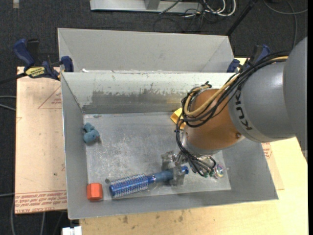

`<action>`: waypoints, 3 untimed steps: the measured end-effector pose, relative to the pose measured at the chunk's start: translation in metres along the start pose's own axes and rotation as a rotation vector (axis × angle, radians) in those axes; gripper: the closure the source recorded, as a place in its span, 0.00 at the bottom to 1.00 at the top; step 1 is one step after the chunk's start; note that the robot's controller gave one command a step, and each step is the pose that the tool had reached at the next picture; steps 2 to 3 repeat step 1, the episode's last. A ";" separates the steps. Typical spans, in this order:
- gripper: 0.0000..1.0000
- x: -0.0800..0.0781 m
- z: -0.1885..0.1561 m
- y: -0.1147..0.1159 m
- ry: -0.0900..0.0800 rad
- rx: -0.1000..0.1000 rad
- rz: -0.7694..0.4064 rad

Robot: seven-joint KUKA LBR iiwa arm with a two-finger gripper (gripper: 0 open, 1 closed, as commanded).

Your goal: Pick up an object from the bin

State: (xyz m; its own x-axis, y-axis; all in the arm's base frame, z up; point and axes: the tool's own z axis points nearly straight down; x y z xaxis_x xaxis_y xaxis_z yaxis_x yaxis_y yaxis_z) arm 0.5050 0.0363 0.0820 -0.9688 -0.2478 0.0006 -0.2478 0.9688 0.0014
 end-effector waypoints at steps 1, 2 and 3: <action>1.00 0.000 -0.145 -0.003 -0.011 0.003 -0.004; 1.00 0.000 -0.145 -0.003 -0.011 0.003 -0.004; 1.00 0.000 -0.145 -0.003 -0.011 0.003 -0.004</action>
Offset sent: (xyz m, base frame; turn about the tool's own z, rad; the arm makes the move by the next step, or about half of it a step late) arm -0.0015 -0.0037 0.1413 -0.0061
